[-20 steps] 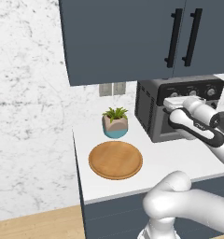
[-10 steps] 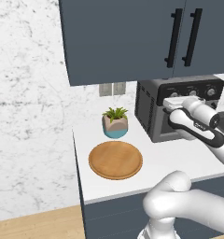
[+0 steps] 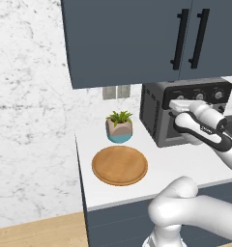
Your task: Pick up the kebab skewer and baguette bread, and place them inside the toaster oven. Close the toaster oven door and start by setting the timer.
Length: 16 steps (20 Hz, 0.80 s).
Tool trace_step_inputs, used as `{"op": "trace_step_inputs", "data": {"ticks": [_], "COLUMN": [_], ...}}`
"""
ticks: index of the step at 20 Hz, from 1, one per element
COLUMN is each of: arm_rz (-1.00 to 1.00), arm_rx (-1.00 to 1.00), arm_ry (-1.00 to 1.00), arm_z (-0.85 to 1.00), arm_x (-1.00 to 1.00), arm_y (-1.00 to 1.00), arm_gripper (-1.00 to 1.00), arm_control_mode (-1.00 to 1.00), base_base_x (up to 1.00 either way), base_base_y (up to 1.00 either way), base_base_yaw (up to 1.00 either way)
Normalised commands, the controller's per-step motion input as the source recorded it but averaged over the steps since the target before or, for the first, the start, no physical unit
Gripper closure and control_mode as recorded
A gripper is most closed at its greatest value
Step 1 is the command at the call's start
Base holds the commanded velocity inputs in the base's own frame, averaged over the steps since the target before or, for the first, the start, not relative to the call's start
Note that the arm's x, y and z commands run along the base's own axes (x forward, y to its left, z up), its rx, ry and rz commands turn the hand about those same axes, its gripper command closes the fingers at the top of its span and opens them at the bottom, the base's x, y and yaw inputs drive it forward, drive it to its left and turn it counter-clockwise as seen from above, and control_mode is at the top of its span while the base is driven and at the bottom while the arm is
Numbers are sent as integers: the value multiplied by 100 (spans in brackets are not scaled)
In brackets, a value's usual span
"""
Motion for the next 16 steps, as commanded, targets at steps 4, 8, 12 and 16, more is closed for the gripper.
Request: {"op": "trace_step_inputs", "data": {"ticks": [4, 8, 12, 16], "arm_rz": [-8, -6, -5, -5], "arm_rx": [14, 19, 19, 19], "arm_ry": [-1, -3, -2, -2], "arm_z": [0, 0, 0, 0], "arm_x": [0, 0, 0, 0], "arm_y": [0, 0, 0, 0], "arm_gripper": [100, 100, 100, 100], "arm_control_mode": [-100, -100, -100, -100], "base_base_x": [0, 0, 0, 0], "base_base_y": [0, 0, 0, 0], "base_base_yaw": [0, 0, 0, 0]}}
